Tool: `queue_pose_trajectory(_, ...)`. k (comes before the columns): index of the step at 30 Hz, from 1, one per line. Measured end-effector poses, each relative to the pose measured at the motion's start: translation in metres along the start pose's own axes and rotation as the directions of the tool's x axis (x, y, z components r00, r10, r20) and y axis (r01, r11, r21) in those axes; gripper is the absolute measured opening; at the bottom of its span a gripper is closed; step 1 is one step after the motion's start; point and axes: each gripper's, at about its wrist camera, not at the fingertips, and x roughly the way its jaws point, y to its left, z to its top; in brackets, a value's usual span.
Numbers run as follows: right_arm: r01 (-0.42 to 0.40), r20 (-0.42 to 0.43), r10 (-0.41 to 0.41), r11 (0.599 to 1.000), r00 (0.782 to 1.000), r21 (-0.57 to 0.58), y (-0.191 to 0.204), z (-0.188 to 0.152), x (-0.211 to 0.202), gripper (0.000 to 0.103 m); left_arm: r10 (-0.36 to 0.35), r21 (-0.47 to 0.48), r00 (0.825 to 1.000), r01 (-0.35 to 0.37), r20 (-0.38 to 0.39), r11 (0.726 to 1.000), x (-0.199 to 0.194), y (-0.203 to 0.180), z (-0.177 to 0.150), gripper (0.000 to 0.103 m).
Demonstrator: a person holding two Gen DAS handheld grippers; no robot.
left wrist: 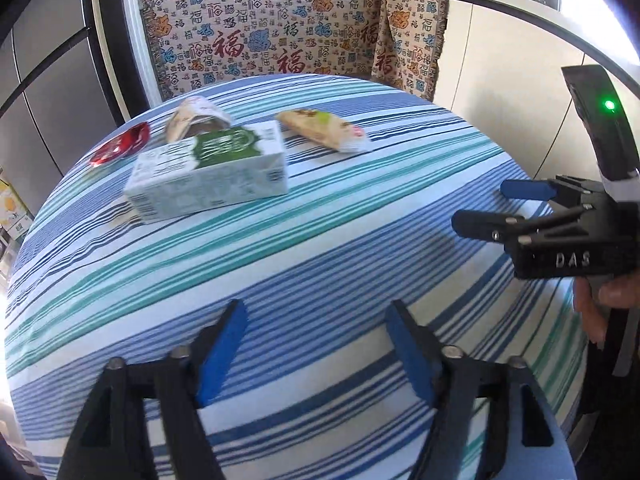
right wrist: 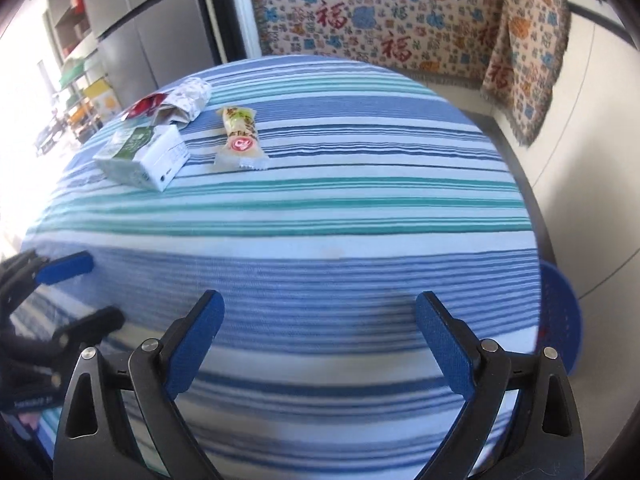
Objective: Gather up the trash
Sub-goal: 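Bring both tools back over the table toward the milk carton, then grasp the white-and-green milk carton with the left tool and lift it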
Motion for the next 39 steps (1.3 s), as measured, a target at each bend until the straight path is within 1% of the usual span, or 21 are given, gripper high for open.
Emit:
queue_pose_trajectory(3,0.035,-0.007,-0.035,0.999,0.999,0.004,0.009,0.008,0.009,0.102,-0.007,0.011,1.0,0.007,0.005,1.0,-0.002,0.019,-0.002,0.082)
queue_pose_trajectory(4,0.058,-0.006,-0.058,0.998,0.998,-0.003,0.011,0.009,0.011,0.103,-0.006,0.021,1.0,0.005,0.002,1.0,-0.002,0.026,-0.002,0.085)
queue_pose_trajectory(5,0.061,0.002,-0.061,0.998,0.998,-0.002,0.014,0.008,0.012,0.103,-0.01,0.02,1.0,0.011,-0.007,1.0,0.001,0.035,-0.001,0.092)
queue_pose_trajectory(7,0.07,0.002,-0.07,0.998,0.998,0.003,0.017,0.01,0.014,0.103,-0.018,0.027,1.0,0.018,-0.006,0.999,0.004,0.051,0.003,0.092)
queue_pose_trajectory(10,0.077,0.002,-0.077,0.997,0.997,0.005,0.018,0.011,0.015,0.103,-0.051,0.072,0.999,0.052,-0.011,0.996,0.009,0.082,0.009,0.095)
queue_pose_trajectory(12,0.078,0.002,-0.078,0.997,0.997,0.004,0.019,0.012,0.017,0.103,-0.077,0.112,0.997,0.078,-0.015,0.991,0.014,0.095,0.018,0.098)
queue_pose_trajectory(15,0.079,0.002,-0.079,0.997,0.997,0.004,0.018,0.012,0.017,0.103,-0.135,0.195,0.99,0.139,-0.031,0.971,0.025,0.11,0.032,0.101)
queue_pose_trajectory(18,0.08,0.002,-0.08,0.997,0.997,0.004,0.018,0.012,0.017,0.103,-0.194,0.275,0.98,0.201,-0.051,0.94,0.036,0.119,0.045,0.103)
queue_pose_trajectory(20,0.081,0.002,-0.081,0.997,0.997,0.005,0.018,0.012,0.017,0.103,-0.218,0.31,0.974,0.226,-0.059,0.924,0.043,0.123,0.053,0.103)
queue_pose_trajectory(24,0.081,0.002,-0.081,0.997,0.997,0.004,0.018,0.013,0.017,0.103,-0.236,0.345,0.97,0.243,-0.062,0.907,0.054,0.131,0.07,0.103)
queue_pose_trajectory(28,0.082,0.002,-0.082,0.997,0.997,0.004,0.017,0.013,0.017,0.103,-0.232,0.405,0.972,0.229,-0.042,0.885,0.059,0.135,0.082,0.103)
queue_pose_trajectory(30,0.082,0.002,-0.082,0.997,0.997,0.004,0.017,0.013,0.017,0.103,-0.238,0.42,0.97,0.233,-0.041,0.877,0.063,0.136,0.088,0.103)
queue_pose_trajectory(32,0.082,0.002,-0.082,0.997,0.997,0.004,0.016,0.013,0.017,0.103,-0.254,0.446,0.966,0.245,-0.042,0.861,0.063,0.133,0.089,0.101)
queue_pose_trajectory(33,0.082,0.002,-0.082,0.997,0.997,0.004,0.016,0.013,0.017,0.103,-0.262,0.466,0.964,0.249,-0.037,0.849,0.061,0.129,0.088,0.1)
queue_pose_trajectory(35,0.082,0.002,-0.082,0.997,0.997,0.004,0.016,0.013,0.017,0.103,-0.293,0.516,0.956,0.261,-0.021,0.816,0.054,0.119,0.083,0.1)
queue_pose_trajectory(37,0.082,0.002,-0.082,0.997,0.997,0.004,0.016,0.013,0.017,0.103,-0.331,0.544,0.944,0.283,-0.009,0.79,0.046,0.11,0.077,0.099)
queue_pose_trajectory(38,0.082,0.002,-0.082,0.997,0.997,0.004,0.016,0.013,0.017,0.103,-0.357,0.543,0.934,0.308,-0.016,0.781,0.043,0.107,0.075,0.091)
queue_pose_trajectory(39,0.082,0.002,-0.082,0.997,0.997,0.004,0.016,0.013,0.017,0.103,-0.382,0.537,0.924,0.338,-0.031,0.773,0.041,0.104,0.072,0.08)
